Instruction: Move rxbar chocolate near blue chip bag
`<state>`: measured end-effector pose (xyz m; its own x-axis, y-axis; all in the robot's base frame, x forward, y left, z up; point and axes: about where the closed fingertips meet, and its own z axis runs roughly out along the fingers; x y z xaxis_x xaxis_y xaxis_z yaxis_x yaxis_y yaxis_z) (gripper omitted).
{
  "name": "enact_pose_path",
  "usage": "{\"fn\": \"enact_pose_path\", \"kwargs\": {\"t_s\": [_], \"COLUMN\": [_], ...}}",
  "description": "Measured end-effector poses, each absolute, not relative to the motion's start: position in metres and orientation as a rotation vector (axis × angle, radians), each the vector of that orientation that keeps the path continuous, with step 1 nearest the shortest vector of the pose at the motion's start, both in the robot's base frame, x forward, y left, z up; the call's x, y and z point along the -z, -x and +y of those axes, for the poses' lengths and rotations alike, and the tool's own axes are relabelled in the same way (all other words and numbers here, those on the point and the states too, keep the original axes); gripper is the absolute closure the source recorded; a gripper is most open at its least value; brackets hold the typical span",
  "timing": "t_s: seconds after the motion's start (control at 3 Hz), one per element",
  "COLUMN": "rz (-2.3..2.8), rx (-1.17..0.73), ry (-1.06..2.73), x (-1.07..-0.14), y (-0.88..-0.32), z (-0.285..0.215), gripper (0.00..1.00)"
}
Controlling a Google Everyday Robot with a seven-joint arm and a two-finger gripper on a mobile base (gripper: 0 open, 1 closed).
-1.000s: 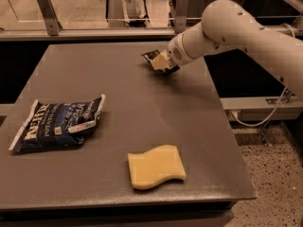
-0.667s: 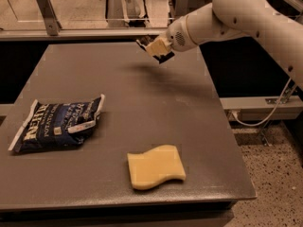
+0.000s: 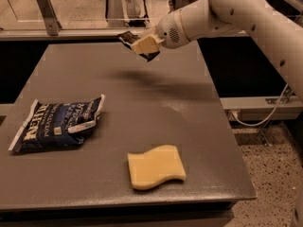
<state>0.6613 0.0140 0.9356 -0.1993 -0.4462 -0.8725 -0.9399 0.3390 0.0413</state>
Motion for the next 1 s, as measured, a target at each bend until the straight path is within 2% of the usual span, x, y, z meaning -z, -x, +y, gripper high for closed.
{"fn": "enact_pose_path", "kwargs": {"t_s": [1.0], "rz": [1.814], "rx": [-0.739], "ry": [1.509], "x": [-0.856], "y": [-0.569], "z": [0.078], "gripper": [1.0]}}
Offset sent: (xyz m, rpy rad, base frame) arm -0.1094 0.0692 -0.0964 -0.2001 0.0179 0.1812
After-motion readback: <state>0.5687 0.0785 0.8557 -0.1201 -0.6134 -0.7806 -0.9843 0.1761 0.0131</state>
